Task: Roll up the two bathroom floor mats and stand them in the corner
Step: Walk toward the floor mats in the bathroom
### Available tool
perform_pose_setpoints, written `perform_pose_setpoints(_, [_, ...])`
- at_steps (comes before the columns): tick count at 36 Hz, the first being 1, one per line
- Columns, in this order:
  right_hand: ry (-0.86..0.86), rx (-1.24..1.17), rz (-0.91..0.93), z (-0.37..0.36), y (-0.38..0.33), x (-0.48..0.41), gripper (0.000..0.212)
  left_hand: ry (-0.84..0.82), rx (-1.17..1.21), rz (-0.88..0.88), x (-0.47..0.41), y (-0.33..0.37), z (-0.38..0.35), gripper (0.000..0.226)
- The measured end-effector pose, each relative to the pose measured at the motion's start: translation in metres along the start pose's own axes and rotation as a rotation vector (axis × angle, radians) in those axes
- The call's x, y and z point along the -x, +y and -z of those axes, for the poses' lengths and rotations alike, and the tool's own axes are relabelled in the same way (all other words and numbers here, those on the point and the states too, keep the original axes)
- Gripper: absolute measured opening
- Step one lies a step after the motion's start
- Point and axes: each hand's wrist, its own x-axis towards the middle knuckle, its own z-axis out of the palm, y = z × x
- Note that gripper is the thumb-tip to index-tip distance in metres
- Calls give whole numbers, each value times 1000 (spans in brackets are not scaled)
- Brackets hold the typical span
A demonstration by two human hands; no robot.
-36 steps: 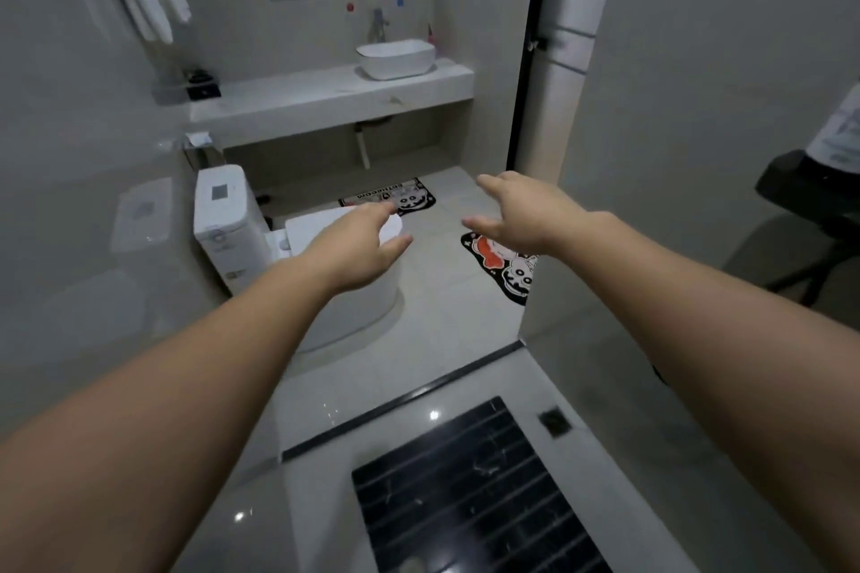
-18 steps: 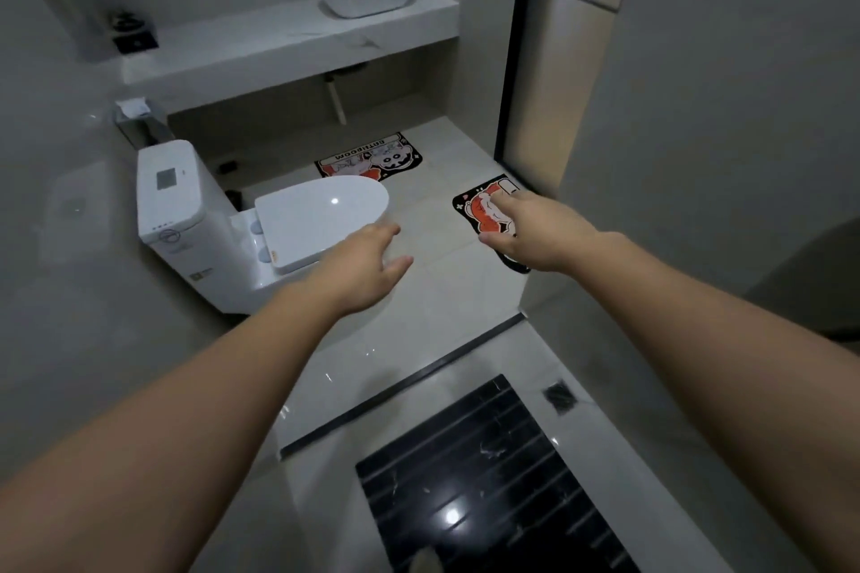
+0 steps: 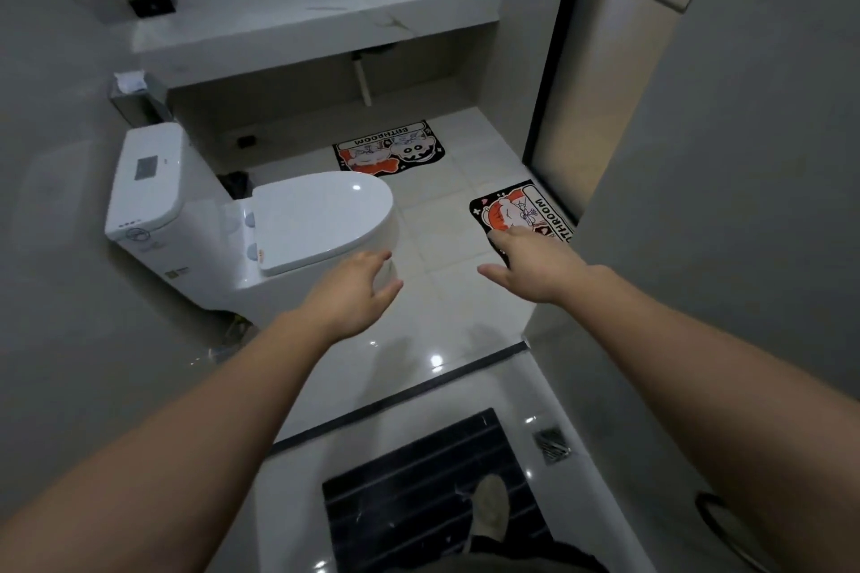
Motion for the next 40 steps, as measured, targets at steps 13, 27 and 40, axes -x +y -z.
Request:
perform_pose_setpoints(13, [-96,29,66,10,45,-76,62,21,59,126,-66,9,-12,58])
perform_pose_setpoints(27, [-57,30,41,17,66,-194,62,34,38,98,-190,-29,1,56])
perform_pose_setpoints(40, [-11,37,-4,49,64,-341,55,1,8,64,-320,-98,43,52])
